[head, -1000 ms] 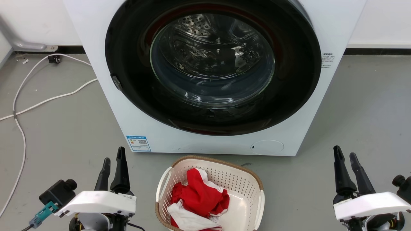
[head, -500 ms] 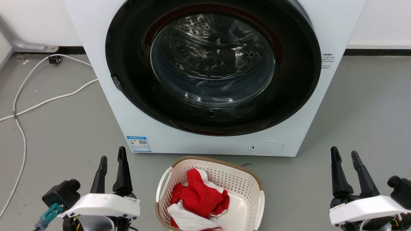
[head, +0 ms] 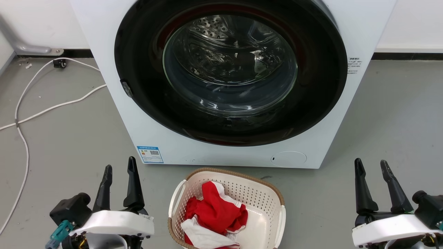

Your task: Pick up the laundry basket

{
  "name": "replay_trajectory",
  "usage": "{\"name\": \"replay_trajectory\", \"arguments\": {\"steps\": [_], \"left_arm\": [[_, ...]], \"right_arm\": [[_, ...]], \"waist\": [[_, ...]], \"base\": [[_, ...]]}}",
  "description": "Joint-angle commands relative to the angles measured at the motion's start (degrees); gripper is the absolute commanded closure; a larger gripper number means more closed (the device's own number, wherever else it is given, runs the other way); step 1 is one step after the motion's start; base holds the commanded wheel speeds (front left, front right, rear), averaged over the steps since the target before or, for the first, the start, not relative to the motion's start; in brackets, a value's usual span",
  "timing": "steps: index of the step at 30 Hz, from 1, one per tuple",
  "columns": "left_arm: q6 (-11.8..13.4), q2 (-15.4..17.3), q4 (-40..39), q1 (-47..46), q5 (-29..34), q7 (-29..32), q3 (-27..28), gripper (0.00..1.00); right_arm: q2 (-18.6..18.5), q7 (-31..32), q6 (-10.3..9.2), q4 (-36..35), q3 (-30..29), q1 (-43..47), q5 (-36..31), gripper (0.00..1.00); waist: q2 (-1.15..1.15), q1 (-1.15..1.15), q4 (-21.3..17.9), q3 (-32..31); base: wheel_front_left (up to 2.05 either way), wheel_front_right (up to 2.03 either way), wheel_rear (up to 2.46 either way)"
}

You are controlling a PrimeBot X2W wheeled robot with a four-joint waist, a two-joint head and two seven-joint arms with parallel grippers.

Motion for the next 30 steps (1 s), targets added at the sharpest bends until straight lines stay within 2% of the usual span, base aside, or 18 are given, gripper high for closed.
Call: {"name": "replay_trajectory", "arguments": {"steps": [1,30], "left_arm": [[0.2,0.2,-0.9,0.3,1.6,-0.6,-0.1,0.0],[2.1,0.2,-2.5,1.8,14.9,-4.0,-1.6,0.0]], "right_arm": [[-0.2,-0.6,0.0,-0.9,0.1,0.4,-1.9,0.0],[-0.3,-3.9,-0.01,-3.5,0.8,2.0,-16.1,0.0]], "waist": [[0.0,0.0,0.0,0.0],[0.0,0.0,0.1,0.2]], "base": [[0.0,0.0,0.0],[0.0,0.0,0.0]]}}
